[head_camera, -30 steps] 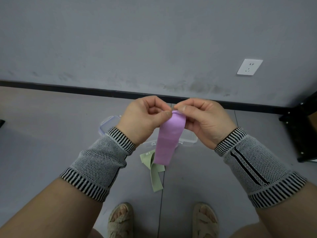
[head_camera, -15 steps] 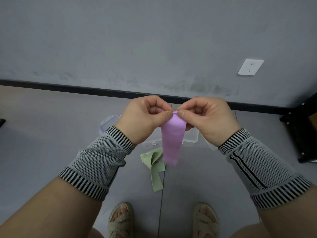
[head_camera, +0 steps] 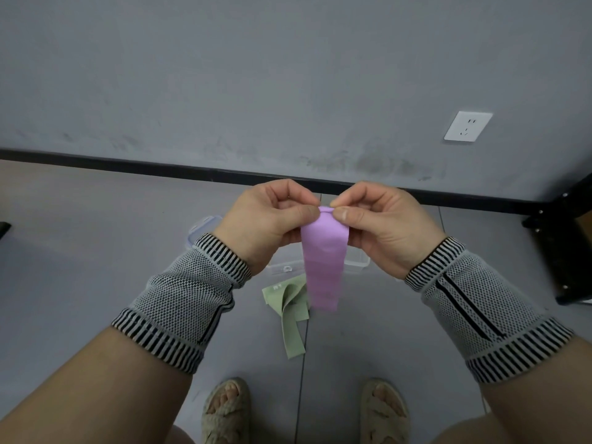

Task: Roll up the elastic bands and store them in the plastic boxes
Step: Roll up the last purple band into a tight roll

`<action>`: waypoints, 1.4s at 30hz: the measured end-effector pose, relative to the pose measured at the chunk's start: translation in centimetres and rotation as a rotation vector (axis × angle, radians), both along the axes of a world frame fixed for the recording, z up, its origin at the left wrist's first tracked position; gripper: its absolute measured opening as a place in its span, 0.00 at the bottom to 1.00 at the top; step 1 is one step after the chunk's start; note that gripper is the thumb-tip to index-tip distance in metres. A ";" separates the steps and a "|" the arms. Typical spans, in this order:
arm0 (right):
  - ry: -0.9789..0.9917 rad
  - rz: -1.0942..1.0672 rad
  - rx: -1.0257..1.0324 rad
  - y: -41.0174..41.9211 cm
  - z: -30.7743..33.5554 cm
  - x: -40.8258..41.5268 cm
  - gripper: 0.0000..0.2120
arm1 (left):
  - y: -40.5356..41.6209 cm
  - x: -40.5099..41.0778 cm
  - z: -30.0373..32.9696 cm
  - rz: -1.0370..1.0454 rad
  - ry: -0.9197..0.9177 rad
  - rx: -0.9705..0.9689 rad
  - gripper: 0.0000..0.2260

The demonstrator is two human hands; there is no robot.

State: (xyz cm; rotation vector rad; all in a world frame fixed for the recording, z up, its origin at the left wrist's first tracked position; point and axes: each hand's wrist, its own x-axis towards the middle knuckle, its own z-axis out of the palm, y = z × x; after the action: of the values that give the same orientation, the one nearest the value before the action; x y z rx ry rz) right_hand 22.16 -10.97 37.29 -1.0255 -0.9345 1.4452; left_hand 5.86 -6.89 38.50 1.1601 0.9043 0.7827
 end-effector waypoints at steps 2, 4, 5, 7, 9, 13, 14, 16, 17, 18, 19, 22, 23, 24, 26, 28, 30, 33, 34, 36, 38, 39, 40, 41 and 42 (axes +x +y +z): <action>0.025 0.003 -0.028 0.0 0.0 0.0 0.04 | 0.0 0.0 0.0 -0.002 0.012 0.003 0.09; 0.021 0.006 -0.049 0.1 0.0 0.1 0.07 | 0.1 0.0 -0.1 -0.002 0.028 0.009 0.11; 0.008 0.004 -0.057 0.1 0.0 0.0 0.11 | 0.1 0.0 -0.2 -0.002 0.043 0.024 0.11; 0.001 -0.004 -0.064 0.1 0.0 0.0 0.12 | 0.1 0.0 -0.2 0.000 0.092 0.075 0.12; 0.021 -0.016 -0.053 0.0 0.1 -0.1 0.05 | 0.1 0.0 -0.1 0.017 0.136 0.133 0.11; -0.159 -0.130 0.023 0.0 -0.1 -0.5 0.08 | -0.1 0.2 -0.5 0.078 0.114 0.154 0.07; -0.196 -0.155 0.035 0.0 -0.2 -0.5 0.09 | -0.1 0.3 -0.7 0.086 0.109 0.137 0.08; -0.261 -0.195 0.059 0.1 -0.4 -0.5 0.10 | -0.1 0.4 -0.9 0.085 0.118 0.092 0.08; -0.292 -0.206 0.075 0.1 -0.5 -0.5 0.10 | -0.2 0.5 -0.8 0.079 0.132 0.070 0.07; -0.321 -0.208 0.097 0.1 -0.5 -0.5 0.10 | -0.2 0.5 -0.7 0.071 0.149 0.057 0.05; -0.352 -0.206 0.120 0.0 -0.5 -0.5 0.10 | -0.3 0.6 -0.7 0.069 0.158 0.053 0.03; -0.409 -0.196 0.162 -0.1 -0.4 -0.7 0.10 | -0.2 0.6 -0.8 0.077 0.142 0.119 0.02; -0.408 -0.197 0.165 0.0 -0.4 -0.7 0.11 | -0.2 0.5 -0.9 0.081 0.135 0.143 0.03; -0.397 -0.199 0.163 0.0 -0.4 -0.7 0.11 | -0.2 0.5 -1.1 0.086 0.132 0.167 0.04; -0.348 -0.192 0.145 0.0 -0.5 -0.7 0.12 | -0.2 0.5 -1.2 0.098 0.133 0.210 0.06; -0.284 -0.169 0.120 0.0 -0.6 -0.6 0.11 | -0.2 0.4 -1.1 0.107 0.134 0.246 0.08; -0.241 -0.147 0.105 -0.2 -0.5 -0.5 0.08 | -0.2 0.4 -1.0 0.115 0.132 0.267 0.08; -0.258 -0.175 0.119 -0.2 -0.4 -0.5 0.07 | -0.2 0.4 -1.1 0.129 0.112 0.252 0.08; -0.254 -0.193 0.125 -0.2 -0.3 -0.5 0.08 | -0.2 0.4 -1.1 0.123 0.102 0.222 0.08; -0.232 -0.218 0.137 -0.2 -0.3 -0.4 0.09 | -0.3 0.4 -1.3 0.093 0.096 0.143 0.06; -0.233 -0.239 0.151 -0.2 -0.4 -0.5 0.09 | -0.1 0.4 -1.4 0.051 0.139 0.078 0.08; -0.241 -0.246 0.159 -0.3 -0.4 -0.6 0.09 | 0.0 0.3 -1.5 0.031 0.148 0.048 0.13; -0.253 -0.248 0.167 -0.3 -0.5 -0.7 0.09 | 0.0 0.3 -1.4 0.019 0.141 0.024 0.17; -0.270 -0.249 0.175 -0.3 -0.5 -0.7 0.09 | 0.1 0.3 -1.3 0.016 0.126 0.008 0.19; -0.290 -0.251 0.183 -0.3 -0.5 -0.8 0.10 | 0.1 0.2 -1.2 0.017 0.111 0.003 0.19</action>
State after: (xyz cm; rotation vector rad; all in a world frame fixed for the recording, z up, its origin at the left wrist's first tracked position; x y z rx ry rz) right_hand 21.32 -11.26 36.75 -1.1867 -1.0807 1.0012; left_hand 6.10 -6.76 37.28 1.2092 1.0061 0.7394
